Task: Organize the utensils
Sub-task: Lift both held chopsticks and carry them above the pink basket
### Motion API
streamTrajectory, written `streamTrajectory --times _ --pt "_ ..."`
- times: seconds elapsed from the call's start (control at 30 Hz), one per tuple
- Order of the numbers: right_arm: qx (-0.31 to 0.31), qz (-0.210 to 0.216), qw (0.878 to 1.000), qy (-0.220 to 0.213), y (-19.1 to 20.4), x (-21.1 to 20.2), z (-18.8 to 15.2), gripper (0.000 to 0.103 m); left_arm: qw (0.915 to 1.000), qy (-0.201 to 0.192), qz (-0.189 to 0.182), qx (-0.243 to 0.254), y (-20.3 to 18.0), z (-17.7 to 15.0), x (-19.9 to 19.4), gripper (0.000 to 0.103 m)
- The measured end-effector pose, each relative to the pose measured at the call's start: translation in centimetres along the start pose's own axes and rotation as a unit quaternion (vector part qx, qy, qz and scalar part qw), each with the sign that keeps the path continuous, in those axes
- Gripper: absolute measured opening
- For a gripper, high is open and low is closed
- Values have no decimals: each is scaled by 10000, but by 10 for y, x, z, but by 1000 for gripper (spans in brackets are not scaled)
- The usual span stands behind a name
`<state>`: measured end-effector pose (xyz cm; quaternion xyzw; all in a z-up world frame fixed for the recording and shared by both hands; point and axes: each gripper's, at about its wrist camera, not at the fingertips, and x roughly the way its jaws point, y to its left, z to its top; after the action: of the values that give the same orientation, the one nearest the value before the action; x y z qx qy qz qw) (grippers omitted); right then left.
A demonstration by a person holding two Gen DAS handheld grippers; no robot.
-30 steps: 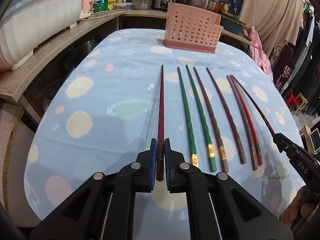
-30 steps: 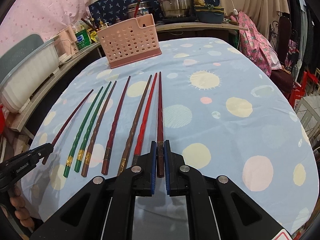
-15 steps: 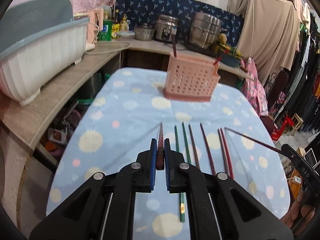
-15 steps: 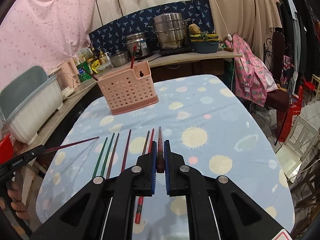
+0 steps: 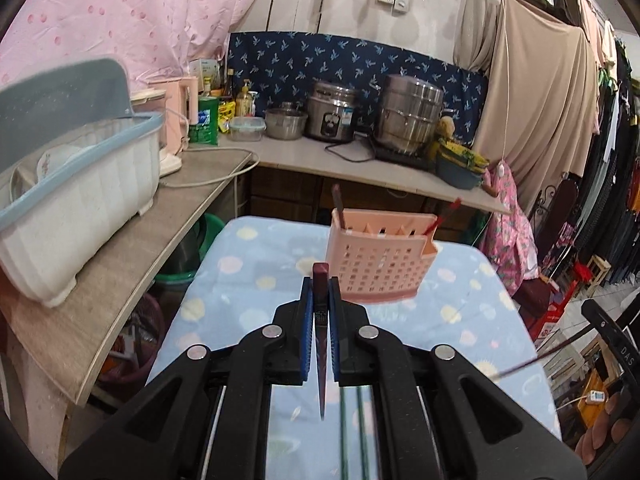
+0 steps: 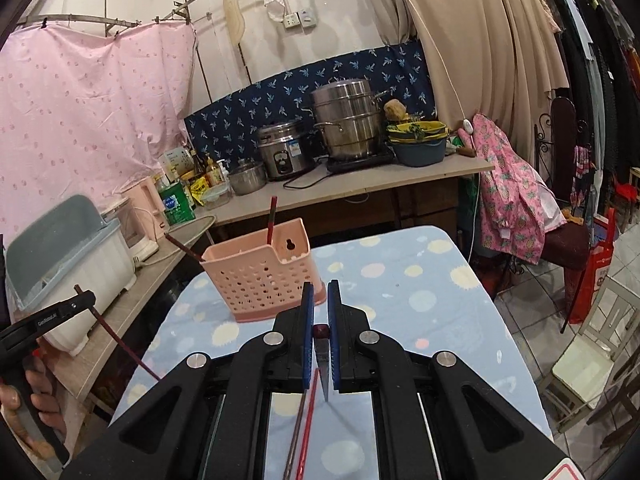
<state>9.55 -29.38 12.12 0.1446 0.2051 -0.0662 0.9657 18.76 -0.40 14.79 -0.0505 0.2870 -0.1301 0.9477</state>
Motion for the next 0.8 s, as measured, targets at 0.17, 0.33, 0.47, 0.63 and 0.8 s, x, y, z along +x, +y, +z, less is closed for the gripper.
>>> streamTrajectory --times 0.17,0.33,0.47,0.63,0.8 --pt "-32 286 9992 -278 15 10 40 6 9995 -300 -123 10 -14 39 4 7" --pt "3 565 9960 -694 35 21 83 6 9969 -755 -211 -58 -28 85 5 7" --pt "74 803 9909 -1075 52 35 124 6 9930 -1155 -234 -118 -36 118 7 7" --pt "212 959 9848 -1434 69 63 163 6 9886 -1473 -222 -198 -44 151 28 7" --pt "311 928 9836 -1513 78 98 183 7 9884 -1502 -100 -210 -48 168 60 7"
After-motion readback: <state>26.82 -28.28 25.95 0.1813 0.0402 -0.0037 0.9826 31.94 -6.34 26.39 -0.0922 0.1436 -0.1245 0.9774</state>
